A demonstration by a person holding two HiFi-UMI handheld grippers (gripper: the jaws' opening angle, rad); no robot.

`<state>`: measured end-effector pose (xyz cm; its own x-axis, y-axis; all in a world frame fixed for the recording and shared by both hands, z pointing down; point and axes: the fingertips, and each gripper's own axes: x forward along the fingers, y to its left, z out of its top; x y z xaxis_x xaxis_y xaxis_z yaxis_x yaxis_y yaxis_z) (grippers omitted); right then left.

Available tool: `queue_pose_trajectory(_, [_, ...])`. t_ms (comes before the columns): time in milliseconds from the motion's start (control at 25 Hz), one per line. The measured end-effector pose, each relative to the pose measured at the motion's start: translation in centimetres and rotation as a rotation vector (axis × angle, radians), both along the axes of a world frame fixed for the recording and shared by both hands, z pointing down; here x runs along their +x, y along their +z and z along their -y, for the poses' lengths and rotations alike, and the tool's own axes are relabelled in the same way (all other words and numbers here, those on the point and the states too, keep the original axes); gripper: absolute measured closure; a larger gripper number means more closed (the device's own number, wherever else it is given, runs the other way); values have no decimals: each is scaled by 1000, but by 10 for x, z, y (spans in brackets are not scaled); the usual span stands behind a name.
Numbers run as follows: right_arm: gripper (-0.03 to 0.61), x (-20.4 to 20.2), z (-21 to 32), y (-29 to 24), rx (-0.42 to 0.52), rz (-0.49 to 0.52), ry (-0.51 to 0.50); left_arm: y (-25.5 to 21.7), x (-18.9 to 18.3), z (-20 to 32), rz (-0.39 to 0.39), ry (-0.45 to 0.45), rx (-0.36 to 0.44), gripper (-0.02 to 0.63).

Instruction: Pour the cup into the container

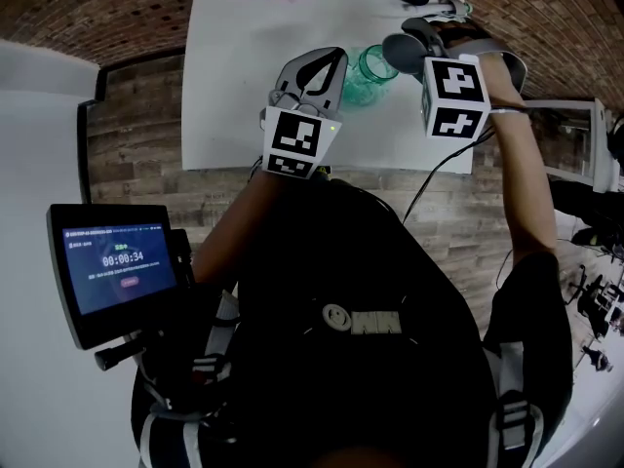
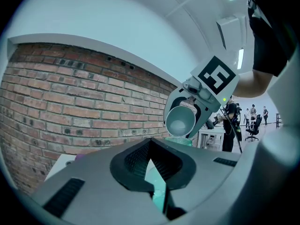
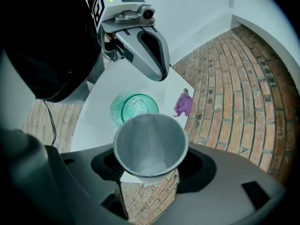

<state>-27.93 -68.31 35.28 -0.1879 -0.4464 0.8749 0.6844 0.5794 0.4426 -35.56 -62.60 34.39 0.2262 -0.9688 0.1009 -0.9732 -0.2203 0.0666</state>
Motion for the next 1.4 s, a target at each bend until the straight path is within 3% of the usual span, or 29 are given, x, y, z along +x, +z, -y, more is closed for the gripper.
queue_pose_trajectory(1400, [287,6,-4,-4,128,-31,-67,-6,3,-18,-3,-19,14,611])
